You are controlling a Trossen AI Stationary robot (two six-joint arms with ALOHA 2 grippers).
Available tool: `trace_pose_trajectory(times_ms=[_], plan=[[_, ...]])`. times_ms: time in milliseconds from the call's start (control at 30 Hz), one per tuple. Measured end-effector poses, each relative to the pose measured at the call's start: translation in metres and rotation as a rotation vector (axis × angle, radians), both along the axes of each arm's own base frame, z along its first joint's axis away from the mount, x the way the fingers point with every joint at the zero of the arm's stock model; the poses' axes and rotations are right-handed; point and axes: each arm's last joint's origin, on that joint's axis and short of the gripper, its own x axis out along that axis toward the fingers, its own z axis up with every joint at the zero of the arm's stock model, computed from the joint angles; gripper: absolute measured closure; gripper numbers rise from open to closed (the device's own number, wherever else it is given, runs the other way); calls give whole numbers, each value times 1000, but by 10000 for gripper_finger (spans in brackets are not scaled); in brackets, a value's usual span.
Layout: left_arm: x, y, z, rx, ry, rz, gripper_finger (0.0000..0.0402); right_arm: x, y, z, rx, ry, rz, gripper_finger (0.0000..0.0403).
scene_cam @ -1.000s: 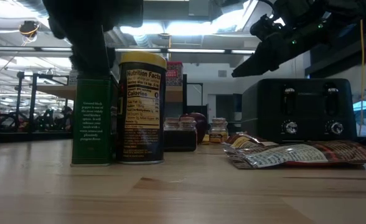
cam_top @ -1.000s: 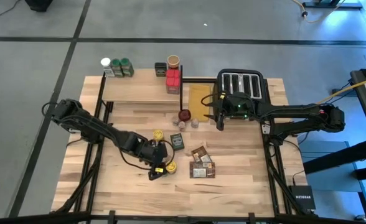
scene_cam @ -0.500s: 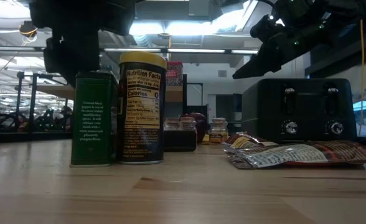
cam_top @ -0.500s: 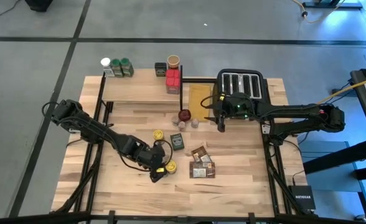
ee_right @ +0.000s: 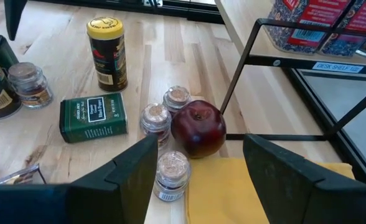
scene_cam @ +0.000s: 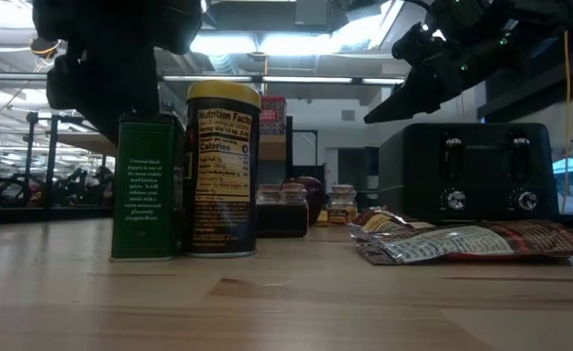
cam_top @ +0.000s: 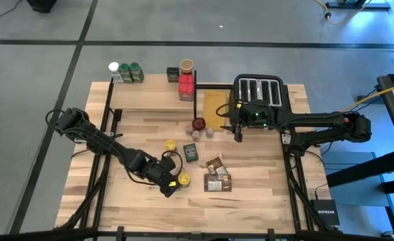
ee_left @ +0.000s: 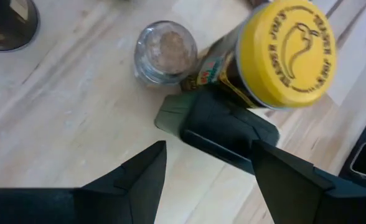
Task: Shelf spices
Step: Put the bottom black seasoning can aligned with the other black seasoning can on the shelf
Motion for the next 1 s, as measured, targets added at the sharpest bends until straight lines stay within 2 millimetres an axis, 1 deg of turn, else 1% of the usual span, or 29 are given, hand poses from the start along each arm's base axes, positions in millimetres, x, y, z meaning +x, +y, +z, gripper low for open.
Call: trace_pose_trajectory(times_ms=[100, 233, 400, 533, 633, 800, 867, 1000], plan=[[-1, -2, 0, 17, -6, -10, 176, 0, 0, 0, 0, 0, 0, 162], [-3, 0, -2, 50, 23, -31, 176, 0, 0, 0, 0, 0, 1, 162], [-4, 11, -3, 106, 72, -19, 176, 0, 0, 0, 0, 0, 1, 162], [-6, 16, 0, 135, 84, -49, 176, 0, 1, 0, 10, -2, 21, 162], [-13, 21, 5, 151, 110, -52, 176, 0, 1, 0, 11, -2, 24, 162], [-33, 31, 13, 184, 221, -6, 176, 0, 1, 0, 11, -2, 24, 162], [-34, 33, 16, 196, 206, 12, 176, 0, 1, 0, 11, -2, 24, 162], [-26, 33, 21, 195, 101, 10, 176, 0, 1, 0, 11, -2, 24, 162]])
